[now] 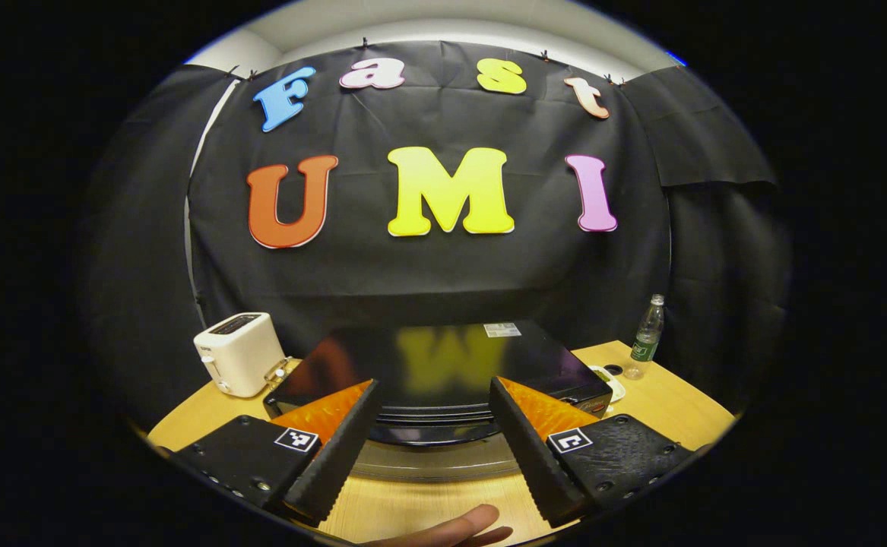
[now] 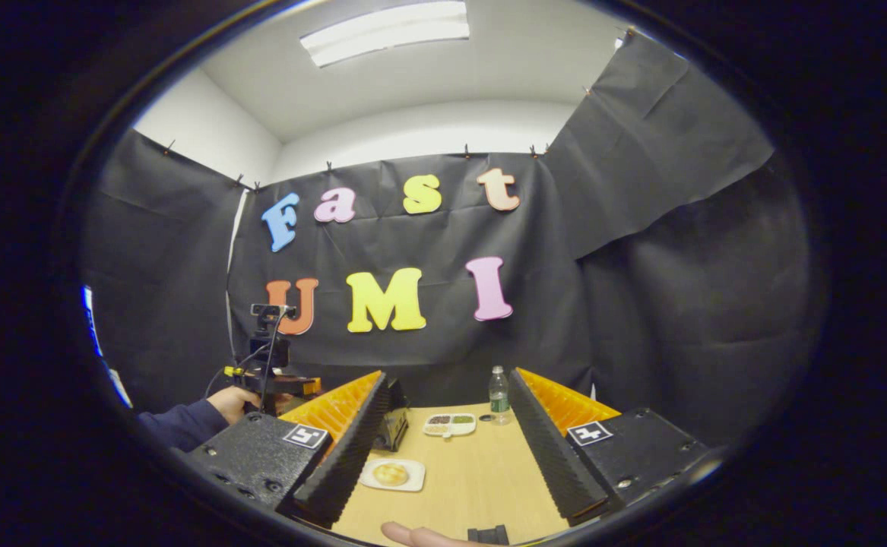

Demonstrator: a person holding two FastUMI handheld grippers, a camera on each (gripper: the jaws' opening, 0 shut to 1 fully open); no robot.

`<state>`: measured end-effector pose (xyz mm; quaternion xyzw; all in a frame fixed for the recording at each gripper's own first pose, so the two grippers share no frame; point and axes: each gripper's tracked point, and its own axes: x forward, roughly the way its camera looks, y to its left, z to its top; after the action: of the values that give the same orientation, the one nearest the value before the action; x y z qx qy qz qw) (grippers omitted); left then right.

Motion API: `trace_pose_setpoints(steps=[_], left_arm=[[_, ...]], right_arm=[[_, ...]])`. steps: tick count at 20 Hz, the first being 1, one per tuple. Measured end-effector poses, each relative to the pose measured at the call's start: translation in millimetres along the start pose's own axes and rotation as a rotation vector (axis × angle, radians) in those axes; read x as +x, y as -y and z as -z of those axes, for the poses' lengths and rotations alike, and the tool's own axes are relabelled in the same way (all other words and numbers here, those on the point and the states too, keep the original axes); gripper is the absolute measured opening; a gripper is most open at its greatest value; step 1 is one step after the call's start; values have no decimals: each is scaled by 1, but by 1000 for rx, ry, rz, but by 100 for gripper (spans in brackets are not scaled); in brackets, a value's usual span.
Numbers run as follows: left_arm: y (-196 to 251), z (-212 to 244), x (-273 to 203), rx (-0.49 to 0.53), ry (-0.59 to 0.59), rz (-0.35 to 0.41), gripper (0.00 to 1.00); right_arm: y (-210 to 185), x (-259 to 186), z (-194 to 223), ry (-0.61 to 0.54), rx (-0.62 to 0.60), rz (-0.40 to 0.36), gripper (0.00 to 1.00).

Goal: Open the electric oven with the left hand, put the food in, and close the electric oven.

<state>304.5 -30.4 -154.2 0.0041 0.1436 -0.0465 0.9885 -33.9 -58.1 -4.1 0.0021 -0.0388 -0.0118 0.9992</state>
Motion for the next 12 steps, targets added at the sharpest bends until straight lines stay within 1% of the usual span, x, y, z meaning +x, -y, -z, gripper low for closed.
trace_pose_setpoints(steps=[2, 3, 5, 6, 7, 8, 12], left_arm=[[-4, 8, 7, 1, -18, -11, 94], [-5, 15, 11, -6, -39, -12, 96], [-13, 33, 14, -14, -101, -26, 95], [-16, 27, 14, -3, -82, -35, 98], [-18, 29, 10, -18, -105, -27, 92], [-16, 29, 8, -27, -109, -21, 98], [-16, 34, 0, -21, -137, -11, 99]], right_arm=[[5, 1, 3, -3, 1, 18, 96], [7, 1, 6, -7, 6, 21, 96], [11, 3, 9, -16, 12, 26, 96], [14, 4, 11, -20, 11, 32, 96], [17, 4, 13, -24, 11, 40, 96], [18, 4, 14, -32, 8, 47, 96], [13, 1, 13, -37, 2, 43, 96]])
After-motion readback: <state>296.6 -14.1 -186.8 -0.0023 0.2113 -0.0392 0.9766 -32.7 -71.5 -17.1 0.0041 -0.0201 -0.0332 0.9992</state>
